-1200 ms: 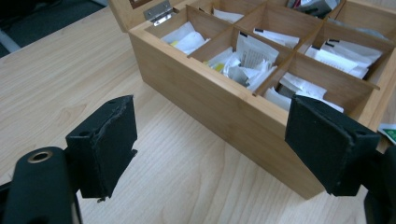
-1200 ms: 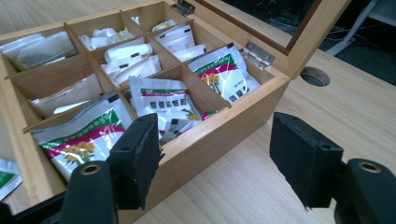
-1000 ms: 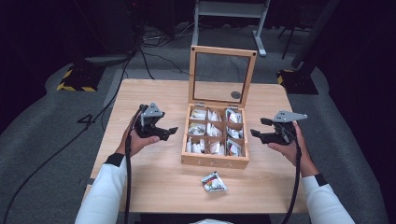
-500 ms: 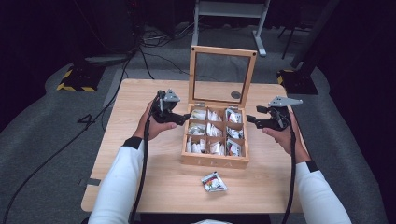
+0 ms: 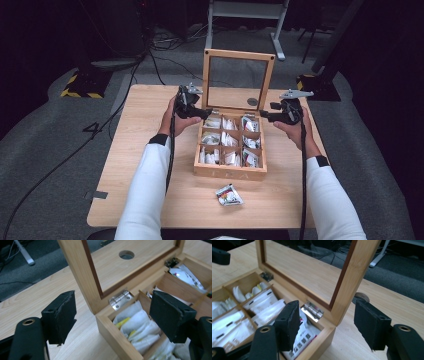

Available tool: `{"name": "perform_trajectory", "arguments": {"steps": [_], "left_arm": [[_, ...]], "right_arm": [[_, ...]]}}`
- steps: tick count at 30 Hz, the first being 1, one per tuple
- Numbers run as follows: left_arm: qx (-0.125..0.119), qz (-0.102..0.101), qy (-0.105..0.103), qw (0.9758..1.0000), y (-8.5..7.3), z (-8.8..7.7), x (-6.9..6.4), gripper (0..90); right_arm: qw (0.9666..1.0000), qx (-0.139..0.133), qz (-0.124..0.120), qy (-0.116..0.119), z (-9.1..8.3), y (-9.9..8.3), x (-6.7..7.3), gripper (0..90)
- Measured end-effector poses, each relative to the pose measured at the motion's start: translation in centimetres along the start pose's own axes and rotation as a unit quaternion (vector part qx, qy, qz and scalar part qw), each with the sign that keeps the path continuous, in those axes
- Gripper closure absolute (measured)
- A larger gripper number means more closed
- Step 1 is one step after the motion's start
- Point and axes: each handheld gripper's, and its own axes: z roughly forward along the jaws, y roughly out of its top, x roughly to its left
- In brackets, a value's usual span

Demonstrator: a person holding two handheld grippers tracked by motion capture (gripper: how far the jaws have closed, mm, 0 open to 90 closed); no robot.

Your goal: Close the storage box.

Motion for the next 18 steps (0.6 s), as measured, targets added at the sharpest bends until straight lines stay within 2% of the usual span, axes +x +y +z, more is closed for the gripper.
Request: {"name": "perform_trajectory", "arguments": {"steps": [6, 8, 11, 13, 16, 18], "left_arm": [[0.008, -0.022, 0.007, 0.9997, 0.4, 1.6, 0.6, 22.0], [0.01, -0.029, 0.007, 0.9995, 0.5, 2.1, 0.6, 22.8], [0.014, -0.039, 0.011, 0.9991, 0.7, 2.8, 0.4, 23.6], [0.008, -0.047, 0.006, 0.9988, 0.8, 3.1, 0.3, 24.2], [0.008, -0.052, 0.007, 0.9986, 1.0, 3.4, 0.1, 24.7], [0.0, -0.075, 0.006, 0.9972, 0.8, 3.5, 0.3, 32.2]], "right_arm": [[1.0, 0.001, 0.008, -0.003, 1.4, 0.4, -0.4, 38.9], [0.9997, 0.01, 0.02, -0.005, 2.3, 0.2, -0.7, 40.1], [0.9996, 0.018, 0.022, -0.008, 2.8, 0.2, -0.8, 42.1], [0.9995, 0.018, 0.023, -0.013, 3.2, 0.3, -0.7, 41.3], [0.9992, 0.021, 0.027, -0.02, 3.5, 0.3, -0.8, 43.8], [0.999, 0.016, 0.036, -0.02, 3.5, 0.3, -1.0, 47.3]]}}
